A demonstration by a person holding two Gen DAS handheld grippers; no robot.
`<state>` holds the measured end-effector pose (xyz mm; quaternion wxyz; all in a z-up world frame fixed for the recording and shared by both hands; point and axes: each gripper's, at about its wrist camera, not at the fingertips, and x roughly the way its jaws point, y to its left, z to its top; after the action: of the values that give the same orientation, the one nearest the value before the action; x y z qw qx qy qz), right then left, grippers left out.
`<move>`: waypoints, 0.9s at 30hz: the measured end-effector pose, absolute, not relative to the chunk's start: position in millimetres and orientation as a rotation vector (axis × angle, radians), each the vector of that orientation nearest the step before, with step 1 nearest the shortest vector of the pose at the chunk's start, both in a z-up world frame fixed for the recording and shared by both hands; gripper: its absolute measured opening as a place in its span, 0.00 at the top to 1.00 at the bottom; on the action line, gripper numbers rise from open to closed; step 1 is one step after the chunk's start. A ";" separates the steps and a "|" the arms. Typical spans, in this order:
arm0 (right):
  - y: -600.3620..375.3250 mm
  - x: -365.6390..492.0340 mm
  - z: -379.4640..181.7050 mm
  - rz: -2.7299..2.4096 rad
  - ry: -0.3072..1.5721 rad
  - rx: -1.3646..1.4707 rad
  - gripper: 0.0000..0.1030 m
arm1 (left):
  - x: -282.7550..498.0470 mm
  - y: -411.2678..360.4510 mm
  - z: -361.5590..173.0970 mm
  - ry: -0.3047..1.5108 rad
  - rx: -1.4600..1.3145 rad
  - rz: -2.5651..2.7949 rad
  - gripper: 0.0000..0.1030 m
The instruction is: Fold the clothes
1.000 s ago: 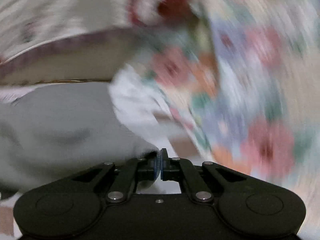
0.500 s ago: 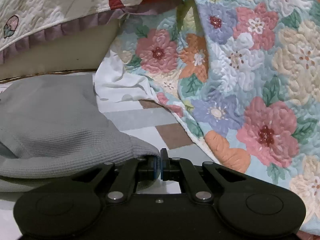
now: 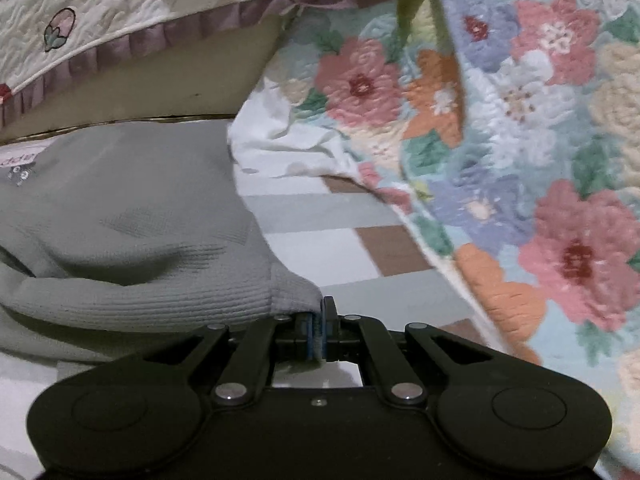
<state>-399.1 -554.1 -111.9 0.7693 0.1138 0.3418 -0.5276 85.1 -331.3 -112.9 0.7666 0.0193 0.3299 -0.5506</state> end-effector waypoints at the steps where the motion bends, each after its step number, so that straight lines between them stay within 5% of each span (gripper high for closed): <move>1: -552.6 -393.8 -105.2 -1.123 0.724 0.239 0.98 | 85.8 -324.1 -95.4 0.674 0.018 -1.177 0.95; 9: -502.5 -364.2 -34.1 -0.963 0.474 0.130 0.99 | 77.2 -210.2 29.5 0.261 -0.264 -0.967 0.95; 11: -497.7 -363.8 -36.4 -0.967 0.495 0.118 0.99 | 82.4 -193.9 11.8 0.396 -0.292 -0.982 0.94; 15: -508.6 -362.0 -75.1 -0.987 0.668 0.174 0.98 | 115.5 -215.6 -82.5 1.090 -0.152 -0.914 0.90; 17: -506.2 -356.5 -79.3 -0.952 0.677 0.230 0.95 | 132.2 -216.0 -114.3 1.231 -0.249 -0.881 0.90; 27: -479.4 -246.7 -66.8 -0.534 0.689 0.396 0.74 | 154.1 -231.6 -116.7 1.136 -0.098 -0.765 0.83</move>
<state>-246.7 -479.4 -66.8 0.8876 0.1904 0.3315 -0.2571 154.1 -231.6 -116.7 0.7734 -0.0454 0.5245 -0.3531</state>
